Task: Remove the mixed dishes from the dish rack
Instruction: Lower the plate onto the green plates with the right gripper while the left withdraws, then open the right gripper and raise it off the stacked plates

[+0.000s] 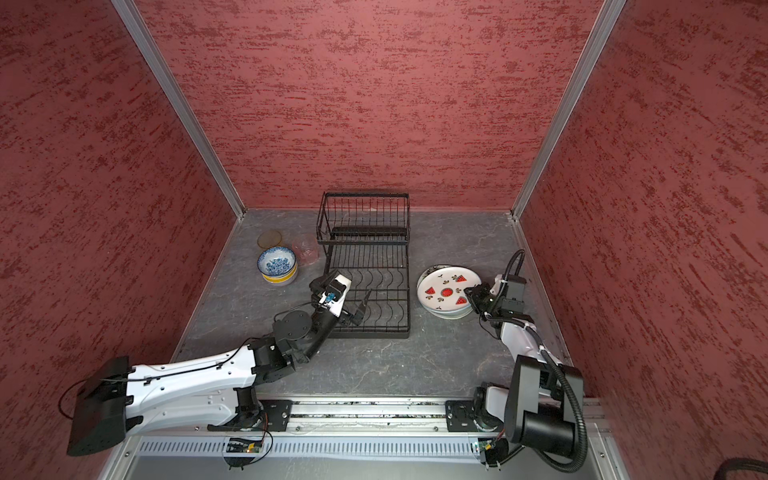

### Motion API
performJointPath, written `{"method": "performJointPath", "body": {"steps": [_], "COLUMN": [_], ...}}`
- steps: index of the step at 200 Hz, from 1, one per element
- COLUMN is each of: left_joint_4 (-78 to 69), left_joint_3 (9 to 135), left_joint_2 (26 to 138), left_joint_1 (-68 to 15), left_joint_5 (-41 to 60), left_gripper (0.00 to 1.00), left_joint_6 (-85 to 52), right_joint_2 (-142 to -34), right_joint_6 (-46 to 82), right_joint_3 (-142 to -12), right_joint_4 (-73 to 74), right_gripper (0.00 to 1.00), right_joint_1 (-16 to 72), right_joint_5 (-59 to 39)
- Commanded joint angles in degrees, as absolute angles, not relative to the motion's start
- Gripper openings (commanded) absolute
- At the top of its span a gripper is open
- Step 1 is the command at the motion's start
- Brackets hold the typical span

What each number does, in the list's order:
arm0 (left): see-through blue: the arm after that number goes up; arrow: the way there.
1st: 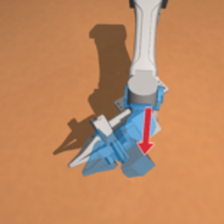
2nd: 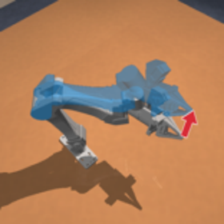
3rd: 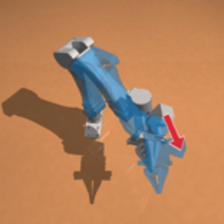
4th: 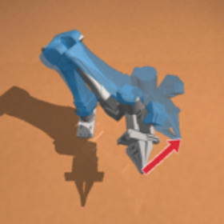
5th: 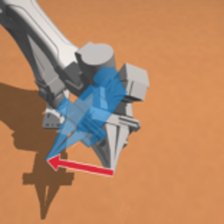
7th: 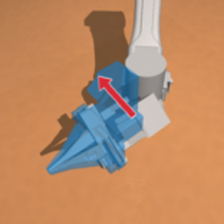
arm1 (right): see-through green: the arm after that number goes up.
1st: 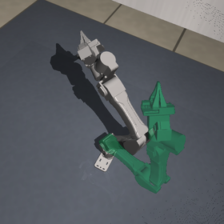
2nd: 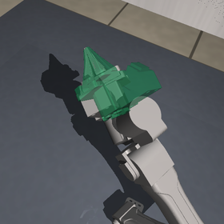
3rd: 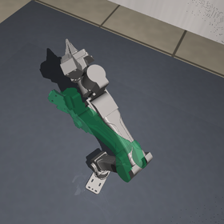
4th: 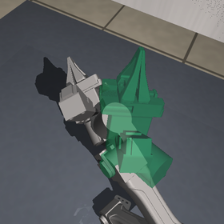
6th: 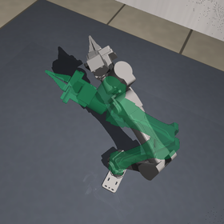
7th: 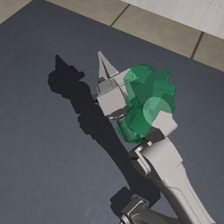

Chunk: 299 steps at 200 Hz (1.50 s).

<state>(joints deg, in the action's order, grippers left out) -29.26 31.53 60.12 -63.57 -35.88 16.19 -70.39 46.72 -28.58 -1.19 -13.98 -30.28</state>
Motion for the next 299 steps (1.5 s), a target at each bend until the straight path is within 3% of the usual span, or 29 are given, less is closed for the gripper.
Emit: {"method": "performJointPath", "body": {"steps": [1,39,115,200,256,299], "left_joint_4": [-28.39,-27.84,-25.71,-24.96,-22.43,-19.74], "left_joint_3": [30.83,30.74,30.65,30.75,31.42,32.28], "left_joint_2": [59.07,58.93,58.79,59.50,58.94,58.28], "left_joint_1": [-62.51,-61.29,-60.14,-59.46,-57.76,-53.27], "left_joint_5": [-34.98,-34.41,-34.06,-33.54,-33.23,-30.46], "left_gripper": [1.00,1.00,1.00,1.00,1.00,1.00], "left_joint_6": [13.93,12.34,10.90,9.87,7.97,3.33], "right_joint_2": [-69.96,-69.35,-72.90,-81.34,-78.09,-68.02], "right_joint_6": [45.32,42.33,32.83,30.97,27.10,22.99], "right_joint_3": [-28.97,-29.93,-36.99,-44.68,-45.53,-42.52], "right_joint_4": [0.76,-3.43,-17.26,-20.81,-21.34,-11.92], "right_gripper": [0.35,0.62,0.86,0.95,0.99,0.99], "right_joint_1": [-13.83,-13.65,-10.79,-6.06,-5.91,-5.82], "right_joint_5": [-29.35,-27.03,-17.48,-13.77,-3.42,-1.89]}}
